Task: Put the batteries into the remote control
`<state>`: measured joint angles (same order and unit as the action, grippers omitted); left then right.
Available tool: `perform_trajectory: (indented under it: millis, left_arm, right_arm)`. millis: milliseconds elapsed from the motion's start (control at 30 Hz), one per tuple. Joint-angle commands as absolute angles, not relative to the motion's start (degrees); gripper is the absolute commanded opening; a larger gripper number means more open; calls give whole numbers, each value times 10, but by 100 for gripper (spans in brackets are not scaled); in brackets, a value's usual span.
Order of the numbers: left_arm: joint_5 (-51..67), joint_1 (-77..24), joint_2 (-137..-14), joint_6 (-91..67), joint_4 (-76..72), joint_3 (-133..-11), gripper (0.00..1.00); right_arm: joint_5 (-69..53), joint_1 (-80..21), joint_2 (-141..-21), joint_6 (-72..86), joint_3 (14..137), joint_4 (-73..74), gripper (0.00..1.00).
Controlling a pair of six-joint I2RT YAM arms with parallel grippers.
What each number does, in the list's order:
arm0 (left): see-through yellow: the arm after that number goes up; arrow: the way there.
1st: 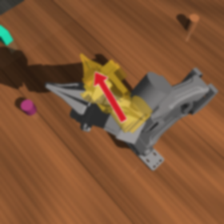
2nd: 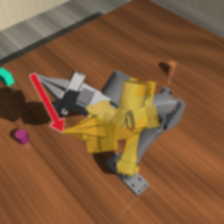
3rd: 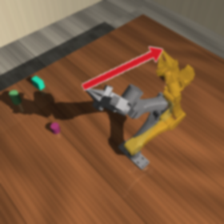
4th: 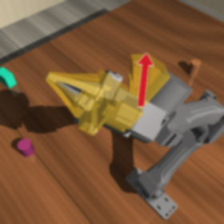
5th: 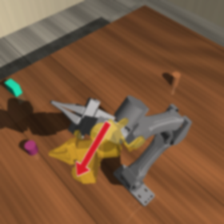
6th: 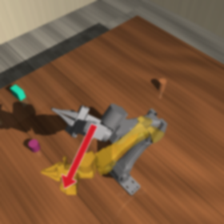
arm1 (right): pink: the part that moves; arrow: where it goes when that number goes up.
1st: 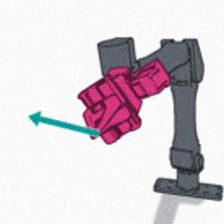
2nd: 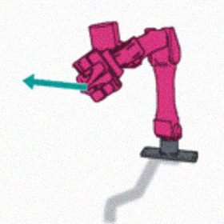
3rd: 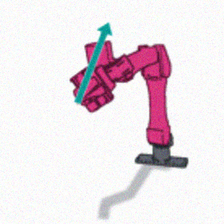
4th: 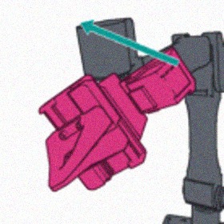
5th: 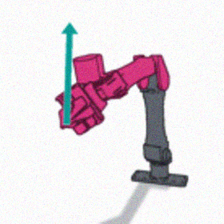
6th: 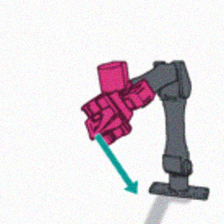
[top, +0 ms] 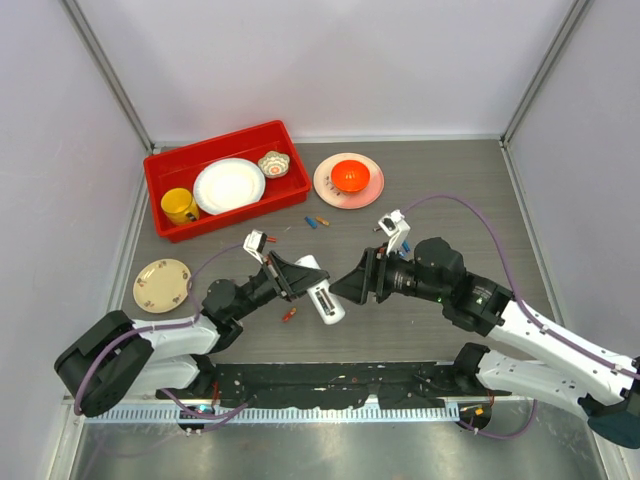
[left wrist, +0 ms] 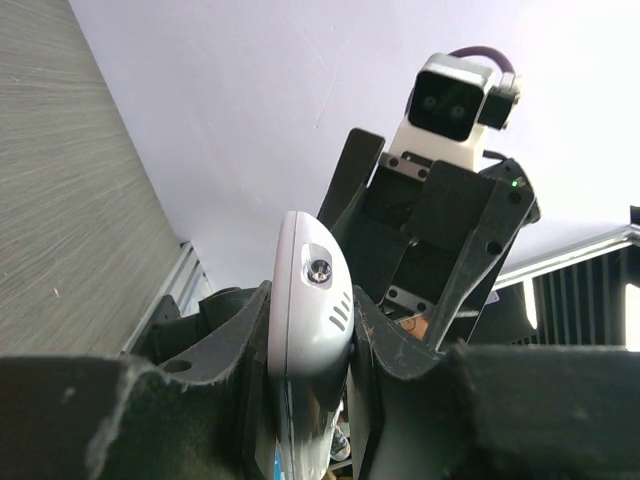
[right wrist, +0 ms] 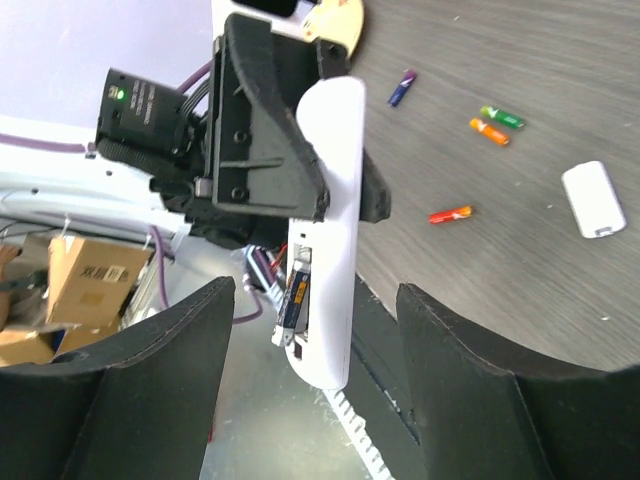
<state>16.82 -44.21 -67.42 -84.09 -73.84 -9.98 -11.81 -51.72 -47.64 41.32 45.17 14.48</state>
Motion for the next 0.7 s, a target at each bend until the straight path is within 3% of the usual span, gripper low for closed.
perform_trajectory:
  millis: [0,667]
  left_arm:
    - [155,-439,-663,-886,-886,-106,0]
    - [180,-439,-744,-979,-886,-88,0]
  right_arm:
    - [-190,-517,-472,425,429,51,71]
    - [-235,-517,-506,391,376,21,70]
